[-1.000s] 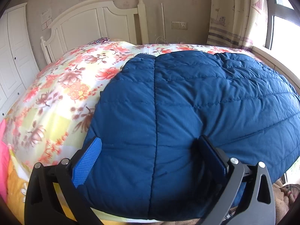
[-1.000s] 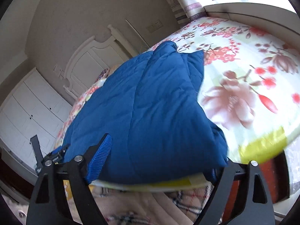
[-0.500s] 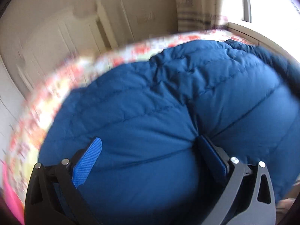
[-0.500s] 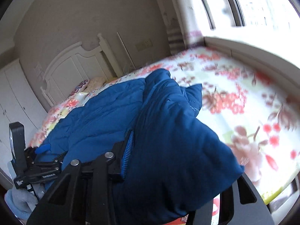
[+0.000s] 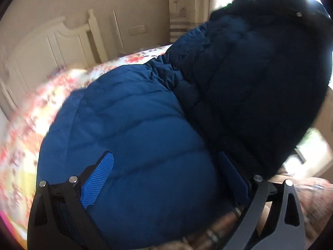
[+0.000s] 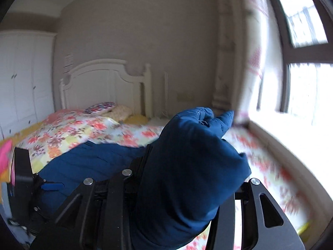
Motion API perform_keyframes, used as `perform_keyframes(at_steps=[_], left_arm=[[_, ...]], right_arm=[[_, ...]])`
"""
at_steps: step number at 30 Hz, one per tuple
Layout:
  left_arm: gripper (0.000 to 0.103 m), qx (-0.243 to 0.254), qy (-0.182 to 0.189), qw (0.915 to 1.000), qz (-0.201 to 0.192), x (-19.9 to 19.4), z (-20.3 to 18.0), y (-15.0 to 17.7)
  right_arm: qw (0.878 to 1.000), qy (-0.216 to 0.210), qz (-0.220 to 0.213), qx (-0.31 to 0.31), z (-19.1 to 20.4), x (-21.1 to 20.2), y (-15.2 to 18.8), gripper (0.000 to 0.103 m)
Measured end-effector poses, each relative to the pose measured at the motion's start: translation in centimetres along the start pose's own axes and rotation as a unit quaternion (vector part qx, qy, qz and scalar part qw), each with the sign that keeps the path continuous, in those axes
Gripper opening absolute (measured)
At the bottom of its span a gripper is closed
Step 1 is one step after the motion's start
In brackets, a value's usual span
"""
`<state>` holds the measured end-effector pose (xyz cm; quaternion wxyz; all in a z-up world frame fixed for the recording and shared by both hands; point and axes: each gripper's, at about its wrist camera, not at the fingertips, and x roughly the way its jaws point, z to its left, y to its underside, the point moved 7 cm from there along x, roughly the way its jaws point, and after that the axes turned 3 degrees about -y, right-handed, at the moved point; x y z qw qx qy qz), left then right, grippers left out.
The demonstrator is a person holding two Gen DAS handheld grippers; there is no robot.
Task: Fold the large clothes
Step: 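Grasp the folded blue jacket bundle with the right gripper and lift it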
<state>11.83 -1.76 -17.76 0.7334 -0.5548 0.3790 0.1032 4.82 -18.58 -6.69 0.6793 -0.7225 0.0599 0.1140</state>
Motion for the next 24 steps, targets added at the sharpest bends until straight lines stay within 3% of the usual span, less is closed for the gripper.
perform_keyframes(at_steps=[2,4,7,8,10,12,13,14,17,20,24], left_arm=[[0.099,-0.06,0.003,0.9978,-0.028,-3.1,4.8,0.4],[0.099,-0.132,-0.012,0.9899,-0.051,-5.9,10.3,0.7],[0.099,-0.214,-0.097,0.9674,-0.093,-11.0,19.9,1.6],[0.1,-0.23,-0.121,0.9605,-0.1,-12.4,22.2,2.0],[0.1,-0.24,-0.138,0.9547,-0.108,-13.9,24.4,2.2],[0.1,-0.231,-0.149,0.9559,-0.103,-14.1,25.2,1.9],[0.1,-0.218,-0.15,0.9595,-0.097,-13.5,25.1,1.4],[0.1,-0.202,-0.143,0.9648,-0.09,-12.8,24.7,0.7],[0.1,-0.135,-0.121,0.9806,-0.075,-11.1,22.0,-1.9],[0.1,-0.07,-0.067,0.9936,-0.057,-8.0,18.9,-6.9],[0.1,0.027,-0.047,0.9984,-0.014,-1.7,14.3,-13.4]], right_arm=[[0.998,-0.022,-0.019,-0.058,4.5,0.1,-2.0,0.042],[0.992,-0.051,-0.029,-0.114,9.5,0.6,-3.2,0.042],[0.969,-0.092,-0.017,-0.228,19.3,3.1,-2.7,0.042],[0.956,-0.11,0.0,-0.273,23.1,4.4,-1.3,0.042],[0.92,-0.142,0.056,-0.361,29.6,7.0,3.3,0.043],[0.876,-0.145,0.111,-0.446,33.8,9.4,8.9,0.049],[0.853,-0.107,0.079,-0.505,35.4,9.8,10.9,0.053],[0.846,-0.092,0.067,-0.522,36.1,9.8,11.6,0.054],[0.859,-0.104,0.083,-0.495,35.6,9.9,11.1,0.054],[0.862,-0.101,0.077,-0.492,35.4,9.9,10.9,0.055],[0.865,-0.097,0.067,-0.487,35.9,10.0,10.9,0.056]])
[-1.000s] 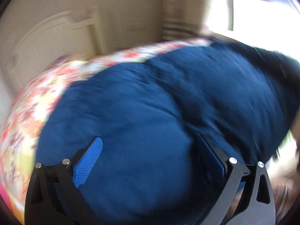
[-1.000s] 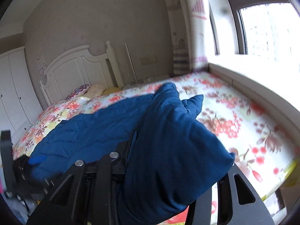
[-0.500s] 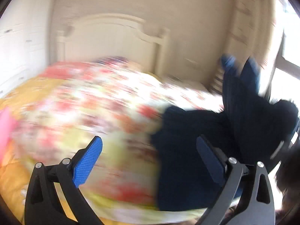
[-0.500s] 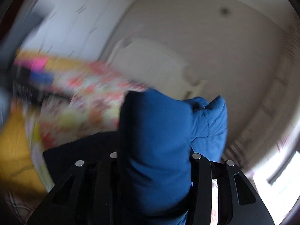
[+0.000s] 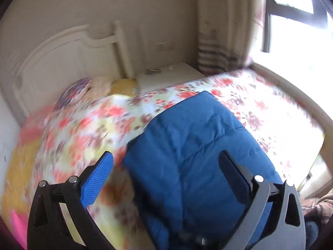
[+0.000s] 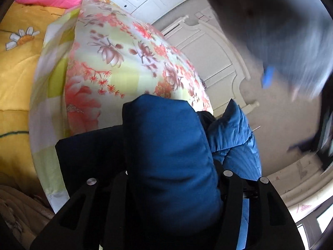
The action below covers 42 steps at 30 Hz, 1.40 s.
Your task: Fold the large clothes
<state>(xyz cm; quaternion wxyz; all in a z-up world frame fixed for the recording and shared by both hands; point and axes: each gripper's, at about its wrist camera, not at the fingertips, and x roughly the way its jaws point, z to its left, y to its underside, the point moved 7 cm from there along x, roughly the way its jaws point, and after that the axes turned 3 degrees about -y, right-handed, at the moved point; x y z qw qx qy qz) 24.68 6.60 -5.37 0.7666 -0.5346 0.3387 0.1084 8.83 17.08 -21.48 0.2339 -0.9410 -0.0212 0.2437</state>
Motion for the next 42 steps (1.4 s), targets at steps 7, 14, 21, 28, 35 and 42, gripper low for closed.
perform_keyframes(at_steps=[7,14,21,28,35,42], left_arm=[[0.101,0.041,0.004,0.9938,0.104,13.2,-0.6,1.5],[0.101,-0.051,0.006,0.9973,0.052,14.5,3.0,4.9],[0.101,-0.061,-0.007,0.9975,0.035,13.3,2.8,4.8],[0.101,-0.084,-0.015,0.9961,0.021,12.4,3.6,5.5],[0.101,-0.06,-0.137,0.9882,0.034,9.3,3.8,6.5],[0.101,-0.091,-0.148,0.9845,0.027,8.4,5.0,7.9]], right_arm=[[0.997,-0.034,-0.063,0.013,-0.4,-4.2,0.9,0.07],[0.963,-0.118,-0.143,0.197,-9.8,-11.6,4.6,0.071],[0.92,-0.13,-0.089,0.359,-16.9,-5.6,10.1,0.069],[0.938,-0.177,-0.046,0.296,-10.9,0.1,9.6,0.071],[0.941,-0.204,-0.045,0.268,-15.1,-2.4,10.8,0.071],[0.907,-0.136,-0.064,0.393,-29.1,5.2,12.7,0.051]])
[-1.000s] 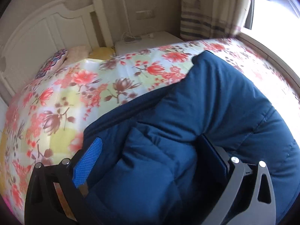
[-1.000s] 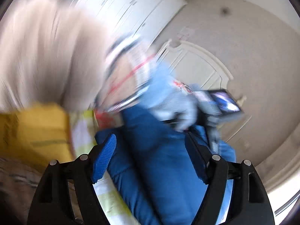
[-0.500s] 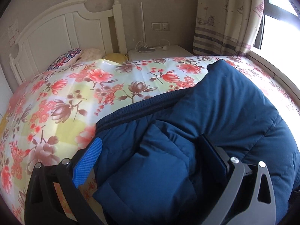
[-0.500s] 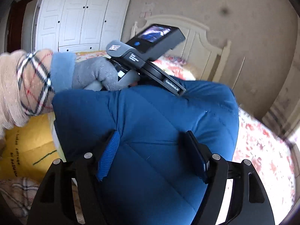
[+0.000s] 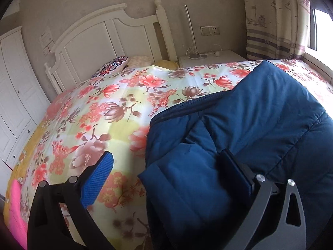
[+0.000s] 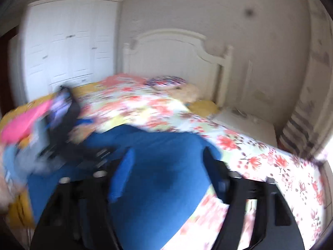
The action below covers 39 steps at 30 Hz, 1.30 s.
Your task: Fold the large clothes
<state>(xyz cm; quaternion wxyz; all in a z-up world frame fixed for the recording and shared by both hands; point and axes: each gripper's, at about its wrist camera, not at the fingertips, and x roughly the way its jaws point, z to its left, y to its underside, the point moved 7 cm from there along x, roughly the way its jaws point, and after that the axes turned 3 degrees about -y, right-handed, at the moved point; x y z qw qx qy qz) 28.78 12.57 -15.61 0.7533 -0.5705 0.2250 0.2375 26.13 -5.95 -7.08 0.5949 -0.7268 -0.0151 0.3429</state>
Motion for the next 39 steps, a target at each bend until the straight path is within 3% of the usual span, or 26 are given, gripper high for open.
perform_keyframes(at_steps=[1,3,5,6,10,14,17,19,21,23,26,27,28,29,30,33,37,39], left_arm=[[0.101,-0.004,0.004,1.0,0.001,0.1,0.1,0.1],[0.101,-0.016,0.015,0.9998,0.003,0.3,0.4,0.4],[0.101,-0.025,0.017,0.9995,0.004,0.6,0.7,0.5],[0.101,-0.03,0.015,0.9994,0.006,0.8,0.8,0.5],[0.101,-0.042,0.032,0.9985,0.016,1.3,1.1,0.9],[0.101,-0.044,0.032,0.9984,0.012,1.3,1.1,0.9],[0.101,-0.047,0.029,0.9984,0.01,1.2,1.1,0.9],[0.101,-0.048,0.028,0.9984,0.013,1.4,1.2,0.9],[0.101,-0.051,0.035,0.998,0.016,1.5,1.2,0.9],[0.101,-0.048,0.03,0.9983,0.013,1.3,1.1,0.9],[0.101,-0.049,0.028,0.9984,0.01,1.1,1.1,0.9],[0.101,-0.049,0.027,0.9984,0.009,1.0,1.2,0.9],[0.101,-0.048,0.024,0.9985,0.006,0.9,1.2,0.9],[0.101,-0.045,0.014,0.9989,0.001,0.5,1.2,0.8],[0.101,-0.038,0.003,0.9993,0.0,0.2,1.3,0.7],[0.101,-0.03,-0.043,0.9986,-0.009,-1.7,2.9,0.4],[0.1,-0.08,-0.057,0.9944,-0.039,-7.3,7.0,0.8],[0.101,-0.079,-0.039,0.9947,-0.054,-10.6,7.2,1.5]], right_arm=[[1.0,-0.002,0.012,0.01,-0.9,2.0,-0.6,0.042],[0.999,-0.003,0.05,0.0,-1.2,5.9,-0.4,0.035],[0.991,0.015,0.125,-0.033,-0.7,10.7,2.4,0.035],[0.989,0.007,0.141,-0.03,-0.5,12.0,3.4,0.035],[0.988,0.011,0.15,-0.03,-1.3,11.7,2.2,0.035],[0.992,0.046,0.114,0.012,-2.6,10.4,-0.1,0.035],[0.98,0.03,0.196,0.003,-2.7,14.9,3.7,0.036],[0.98,0.038,0.195,0.004,-2.7,15.3,3.6,0.036],[0.975,0.062,0.213,-0.036,-2.2,15.1,2.8,0.036],[0.974,0.091,0.197,-0.057,-1.6,13.9,0.8,0.036],[0.986,0.054,0.151,-0.045,0.7,12.3,-1.5,0.036],[0.983,0.05,0.164,-0.062,1.5,12.7,-1.0,0.036],[0.971,0.05,0.216,-0.09,2.3,14.3,1.1,0.036],[0.963,0.056,0.24,-0.111,2.6,15.1,2.3,0.036],[0.962,0.063,0.238,-0.121,2.7,15.4,2.7,0.036],[0.96,0.078,0.237,-0.131,2.5,15.3,2.7,0.036],[0.962,0.085,0.223,-0.131,2.3,15.0,3.0,0.036],[0.964,0.084,0.218,-0.126,2.0,15.0,3.2,0.036]])
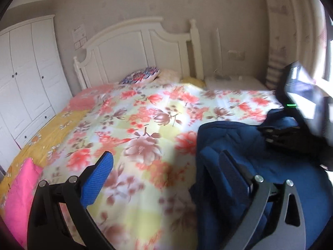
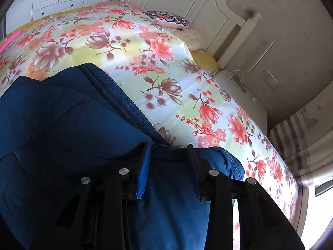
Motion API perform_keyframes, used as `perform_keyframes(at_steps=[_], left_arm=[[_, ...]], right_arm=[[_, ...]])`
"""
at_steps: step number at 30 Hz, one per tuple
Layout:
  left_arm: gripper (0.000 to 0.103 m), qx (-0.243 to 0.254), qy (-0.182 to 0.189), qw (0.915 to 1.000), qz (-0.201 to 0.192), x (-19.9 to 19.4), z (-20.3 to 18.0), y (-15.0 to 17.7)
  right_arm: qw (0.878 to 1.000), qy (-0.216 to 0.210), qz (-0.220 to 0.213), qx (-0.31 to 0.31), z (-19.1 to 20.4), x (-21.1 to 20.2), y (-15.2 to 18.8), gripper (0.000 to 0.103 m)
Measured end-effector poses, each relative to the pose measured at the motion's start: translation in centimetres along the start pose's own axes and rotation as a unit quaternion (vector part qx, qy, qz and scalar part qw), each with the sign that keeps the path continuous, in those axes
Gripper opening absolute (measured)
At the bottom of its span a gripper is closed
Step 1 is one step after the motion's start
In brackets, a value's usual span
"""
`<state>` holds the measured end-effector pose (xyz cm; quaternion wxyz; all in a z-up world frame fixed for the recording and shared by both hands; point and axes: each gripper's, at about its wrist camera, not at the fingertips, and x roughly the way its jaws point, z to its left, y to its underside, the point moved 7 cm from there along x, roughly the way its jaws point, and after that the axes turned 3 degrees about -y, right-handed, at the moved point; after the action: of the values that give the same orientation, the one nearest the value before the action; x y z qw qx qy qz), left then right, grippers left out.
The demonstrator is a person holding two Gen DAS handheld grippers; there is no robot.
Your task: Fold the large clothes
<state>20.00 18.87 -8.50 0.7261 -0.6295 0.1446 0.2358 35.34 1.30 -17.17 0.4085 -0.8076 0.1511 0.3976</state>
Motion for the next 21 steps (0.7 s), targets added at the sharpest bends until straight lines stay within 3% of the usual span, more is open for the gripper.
perform_keyframes(at_steps=[3,5,7,10,13,15,18,20,21], left_arm=[[0.101,0.039,0.027,0.9988,-0.012,-4.4,-1.7,2.0],[0.101,0.083,0.035,0.996,-0.001,-5.8,-4.0,4.7],[0.101,0.127,-0.013,0.991,0.04,-4.5,-5.6,8.7],[0.101,0.065,-0.014,0.9962,0.056,-3.6,-5.1,11.2],[0.101,0.07,-0.022,0.9959,0.051,-3.8,-5.1,11.3],[0.101,0.07,-0.014,0.996,0.054,-3.7,-5.0,11.2],[0.101,0.063,-0.011,0.9965,0.054,-3.9,-5.0,11.3],[0.101,0.055,-0.012,0.997,0.052,-3.9,-4.8,11.3],[0.101,0.05,-0.009,0.9973,0.053,-3.8,-4.9,11.4]], right_arm=[[1.0,0.004,-0.005,0.001,0.2,-0.2,-0.1,0.036],[1.0,0.006,-0.009,0.002,0.2,-0.2,-0.1,0.036],[1.0,0.003,-0.013,0.009,0.1,-0.4,-0.1,0.036],[1.0,-0.001,-0.015,0.004,0.2,-1.0,-0.2,0.036],[0.999,-0.028,-0.026,0.015,0.2,-3.4,-0.2,0.036],[0.995,-0.067,-0.072,0.035,0.4,-7.0,0.0,0.036],[0.988,-0.086,-0.119,0.044,1.1,-11.8,2.0,0.037],[0.986,-0.096,-0.132,0.037,2.3,-13.3,4.5,0.044],[0.986,-0.1,-0.126,0.034,3.0,-13.0,5.5,0.055]])
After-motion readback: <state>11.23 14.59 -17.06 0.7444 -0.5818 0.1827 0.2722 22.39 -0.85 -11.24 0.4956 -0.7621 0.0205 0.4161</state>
